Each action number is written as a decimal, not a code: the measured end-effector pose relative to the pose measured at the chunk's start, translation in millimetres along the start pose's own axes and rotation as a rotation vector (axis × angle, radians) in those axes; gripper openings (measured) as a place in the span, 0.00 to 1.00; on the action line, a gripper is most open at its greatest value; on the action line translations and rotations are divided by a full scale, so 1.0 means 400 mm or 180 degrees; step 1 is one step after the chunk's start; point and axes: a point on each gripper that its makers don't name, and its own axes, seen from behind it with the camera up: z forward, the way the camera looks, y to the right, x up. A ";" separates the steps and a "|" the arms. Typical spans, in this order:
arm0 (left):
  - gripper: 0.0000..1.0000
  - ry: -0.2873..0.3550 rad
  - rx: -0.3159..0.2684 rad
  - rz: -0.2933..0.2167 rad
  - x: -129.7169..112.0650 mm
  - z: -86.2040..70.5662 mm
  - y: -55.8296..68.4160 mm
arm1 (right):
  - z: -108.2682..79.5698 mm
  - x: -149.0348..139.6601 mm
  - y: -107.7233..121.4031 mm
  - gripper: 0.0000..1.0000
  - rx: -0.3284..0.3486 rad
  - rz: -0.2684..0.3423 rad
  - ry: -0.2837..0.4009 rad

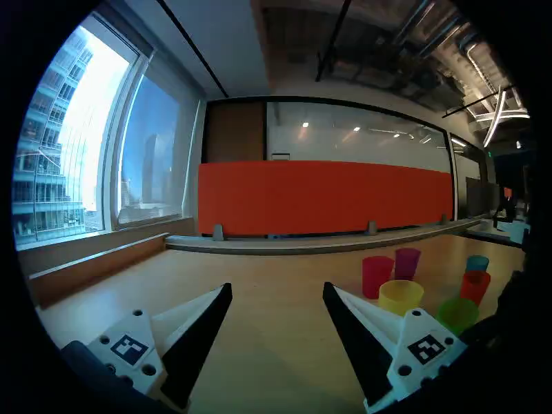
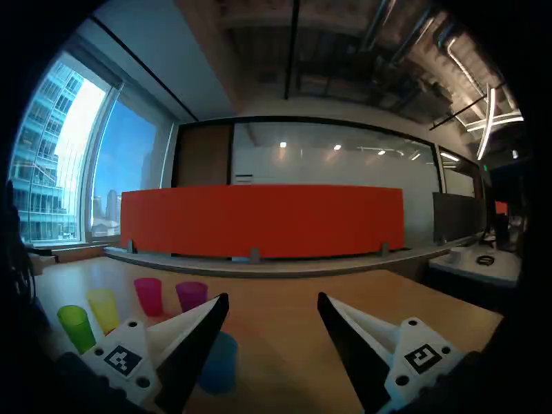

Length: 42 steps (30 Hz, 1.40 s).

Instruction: Pour water

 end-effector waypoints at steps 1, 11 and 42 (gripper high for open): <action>0.98 0.0000 0.0000 0.0000 0.000 0.000 0.001 | 0.000 -0.001 0.002 0.99 -0.0001 0.0007 -0.0001; 0.98 0.0000 -0.0001 -0.0001 0.000 0.002 0.001 | 0.003 -0.018 0.011 0.99 -0.0034 0.0023 -0.0021; 0.98 0.0000 -0.0002 -0.0001 0.000 0.003 -0.002 | 0.013 -0.053 0.017 0.99 -0.0053 -0.0023 -0.0163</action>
